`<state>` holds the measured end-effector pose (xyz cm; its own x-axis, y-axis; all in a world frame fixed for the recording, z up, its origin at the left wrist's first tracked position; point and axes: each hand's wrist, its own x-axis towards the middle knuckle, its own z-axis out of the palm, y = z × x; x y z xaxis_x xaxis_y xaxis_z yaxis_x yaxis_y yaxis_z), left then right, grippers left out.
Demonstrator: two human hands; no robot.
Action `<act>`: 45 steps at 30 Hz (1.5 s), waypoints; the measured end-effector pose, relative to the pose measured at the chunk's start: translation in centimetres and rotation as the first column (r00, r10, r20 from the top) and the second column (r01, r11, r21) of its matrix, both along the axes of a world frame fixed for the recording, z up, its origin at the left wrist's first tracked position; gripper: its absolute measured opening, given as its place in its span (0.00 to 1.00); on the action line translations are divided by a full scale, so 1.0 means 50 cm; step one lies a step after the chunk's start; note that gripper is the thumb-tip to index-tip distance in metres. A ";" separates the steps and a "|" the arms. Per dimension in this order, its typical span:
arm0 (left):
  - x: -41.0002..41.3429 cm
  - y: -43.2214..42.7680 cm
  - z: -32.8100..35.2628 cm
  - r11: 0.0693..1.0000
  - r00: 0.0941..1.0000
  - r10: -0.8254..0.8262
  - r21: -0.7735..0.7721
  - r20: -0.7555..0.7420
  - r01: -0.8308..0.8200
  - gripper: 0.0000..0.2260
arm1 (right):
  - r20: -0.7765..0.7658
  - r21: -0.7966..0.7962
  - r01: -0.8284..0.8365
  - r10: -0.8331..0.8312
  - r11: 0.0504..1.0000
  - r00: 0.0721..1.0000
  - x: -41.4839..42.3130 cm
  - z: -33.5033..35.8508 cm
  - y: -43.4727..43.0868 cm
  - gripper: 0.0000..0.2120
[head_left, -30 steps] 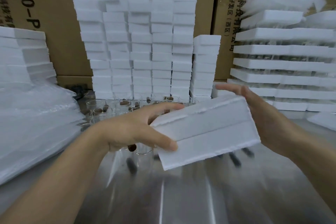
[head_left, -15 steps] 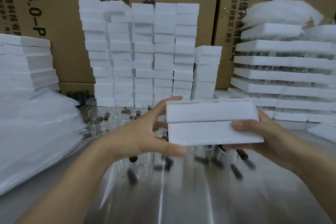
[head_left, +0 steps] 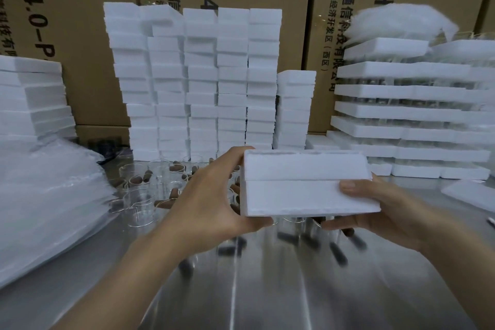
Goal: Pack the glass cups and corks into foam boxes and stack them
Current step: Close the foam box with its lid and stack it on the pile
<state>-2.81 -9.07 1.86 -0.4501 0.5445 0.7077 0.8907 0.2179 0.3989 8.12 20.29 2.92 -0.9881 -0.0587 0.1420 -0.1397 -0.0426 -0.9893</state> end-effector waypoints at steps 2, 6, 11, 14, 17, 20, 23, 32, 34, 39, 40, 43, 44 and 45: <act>-0.004 -0.001 -0.004 1.000 1.000 -0.003 -0.008 0.002 0.003 0.39 | 0.030 0.004 -0.003 0.003 1.000 1.000 0.002 -0.003 0.011 0.35; -0.010 0.003 -0.014 1.000 1.000 -0.001 -0.024 0.009 0.001 0.40 | 0.074 -0.036 0.009 -0.006 0.999 0.997 0.002 -0.006 0.025 0.33; -0.016 0.002 -0.016 1.000 1.000 -0.006 -0.026 0.019 0.006 0.38 | 0.051 -0.048 -0.020 0.022 0.999 0.998 -0.004 -0.006 0.019 0.29; -0.019 0.002 -0.019 1.000 1.000 0.000 -0.030 0.030 0.001 0.38 | 0.048 -0.054 -0.030 0.033 0.998 0.998 -0.002 -0.006 0.018 0.30; -0.021 0.002 -0.020 0.999 0.999 0.001 -0.037 0.042 0.001 0.38 | 0.045 -0.012 -0.037 0.038 0.999 0.998 0.001 -0.002 0.014 0.30; -0.022 0.002 -0.021 0.999 0.999 -0.002 -0.044 0.043 0.004 0.38 | 0.038 -0.001 -0.031 0.031 1.000 0.999 0.001 0.000 0.012 0.36; -0.020 0.003 -0.019 0.999 0.999 -0.003 -0.038 0.041 0.005 0.39 | 0.045 -0.025 -0.013 0.015 1.000 0.999 0.000 -0.001 0.013 0.48; -0.020 0.003 -0.016 0.999 0.999 0.009 -0.048 0.035 -0.008 0.40 | 0.032 -0.035 -0.047 0.048 0.998 0.998 -0.001 -0.003 0.010 0.32; -0.017 0.003 -0.015 0.999 0.999 0.009 -0.043 0.047 -0.007 0.39 | 0.024 -0.030 -0.021 0.022 0.999 0.999 -0.004 -0.003 0.007 0.33; -0.013 0.004 -0.015 1.000 0.999 -0.003 -0.030 0.048 0.004 0.41 | 0.040 -0.066 -0.012 0.015 0.998 0.999 -0.007 -0.004 0.013 0.38; -0.013 0.005 -0.015 0.999 0.999 -0.003 -0.035 0.044 0.004 0.41 | 0.052 -0.076 -0.012 0.016 0.997 0.999 -0.007 -0.006 0.016 0.41; -0.015 0.008 -0.015 0.999 0.998 -0.016 -0.040 0.066 0.019 0.41 | 0.083 -0.117 -0.023 0.033 0.993 0.996 -0.007 -0.008 0.021 0.45; -0.017 0.008 -0.015 0.999 0.998 -0.018 -0.041 0.060 0.021 0.41 | 0.088 -0.126 -0.031 0.042 0.992 0.995 -0.008 -0.008 0.020 0.43; -0.019 0.007 -0.016 0.999 0.999 -0.011 -0.047 0.042 0.013 0.41 | 0.092 -0.132 -0.036 0.048 0.991 0.995 -0.009 -0.009 0.019 0.41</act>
<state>-3.74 -8.71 1.07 -0.4724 0.5826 0.6614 0.8760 0.2273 0.4255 7.68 21.24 2.49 -0.9945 -0.0876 0.0567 -0.0405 -0.1760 -0.9836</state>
